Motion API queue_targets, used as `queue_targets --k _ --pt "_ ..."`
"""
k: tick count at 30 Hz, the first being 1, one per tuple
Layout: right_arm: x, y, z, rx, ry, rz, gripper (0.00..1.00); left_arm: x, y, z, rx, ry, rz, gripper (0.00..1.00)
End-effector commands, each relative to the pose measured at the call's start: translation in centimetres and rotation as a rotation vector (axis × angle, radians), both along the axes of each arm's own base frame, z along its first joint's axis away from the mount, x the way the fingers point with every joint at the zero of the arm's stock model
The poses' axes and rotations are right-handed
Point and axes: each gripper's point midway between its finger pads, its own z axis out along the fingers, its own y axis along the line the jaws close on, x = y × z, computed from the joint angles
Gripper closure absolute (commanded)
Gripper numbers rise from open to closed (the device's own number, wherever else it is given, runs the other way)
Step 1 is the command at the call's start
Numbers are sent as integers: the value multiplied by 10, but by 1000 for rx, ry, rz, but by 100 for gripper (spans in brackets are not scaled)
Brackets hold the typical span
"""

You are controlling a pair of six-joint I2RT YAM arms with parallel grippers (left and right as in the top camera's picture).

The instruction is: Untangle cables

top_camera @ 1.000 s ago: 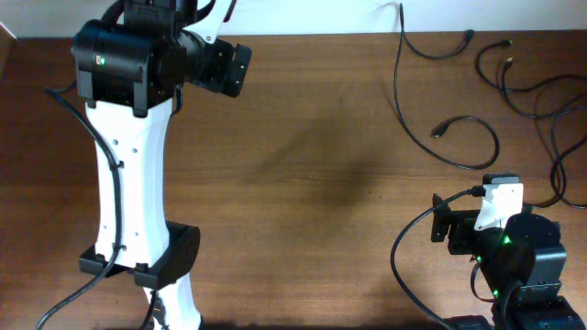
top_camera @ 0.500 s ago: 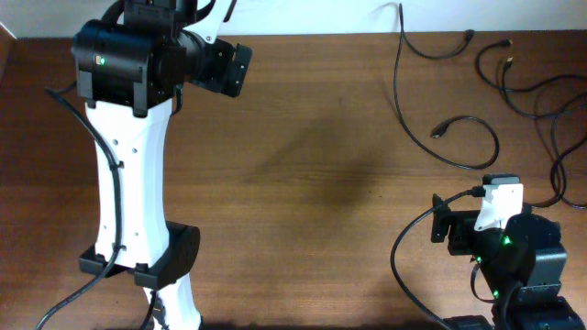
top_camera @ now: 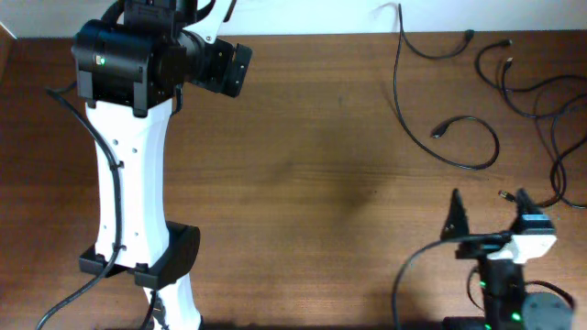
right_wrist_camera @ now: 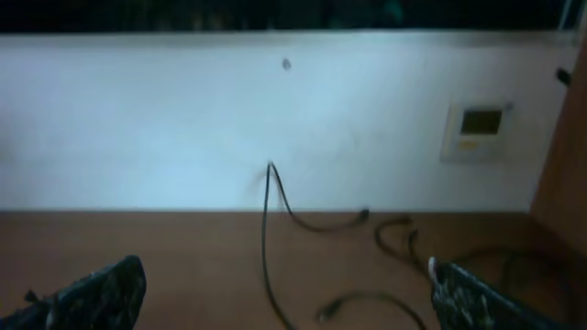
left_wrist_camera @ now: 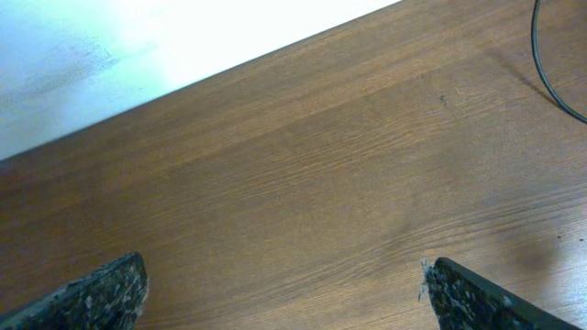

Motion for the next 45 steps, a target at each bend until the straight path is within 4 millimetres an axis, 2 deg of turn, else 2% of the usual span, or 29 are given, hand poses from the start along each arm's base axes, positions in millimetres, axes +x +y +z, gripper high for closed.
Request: queue_targets --k 1,7,10,13,35,38,42,45 --pt "12 7 -42 -7 -25 45 1 -6 4 9 9 -25 1 1" --pt "27 11 -83 -10 -46 69 2 -6 4 9 9 -25 1 1" --pt "28 7 -99 -7 23 49 1 -6 4 9 9 -25 1 1" --pt "28 3 -128 1 142 34 2 -6 4 9 9 -25 1 1" --pt "28 3 -128 1 142 34 1 -6 4 9 9 -25 1 1" --pt "28 3 -128 1 142 34 2 0 1 13 -4 -50 -4 1" --pt "28 3 -128 1 142 34 2 18 -18 45 -94 -197 -60 1" --pt "28 3 -128 1 142 34 2 19 -25 79 -149 -320 -94 1"
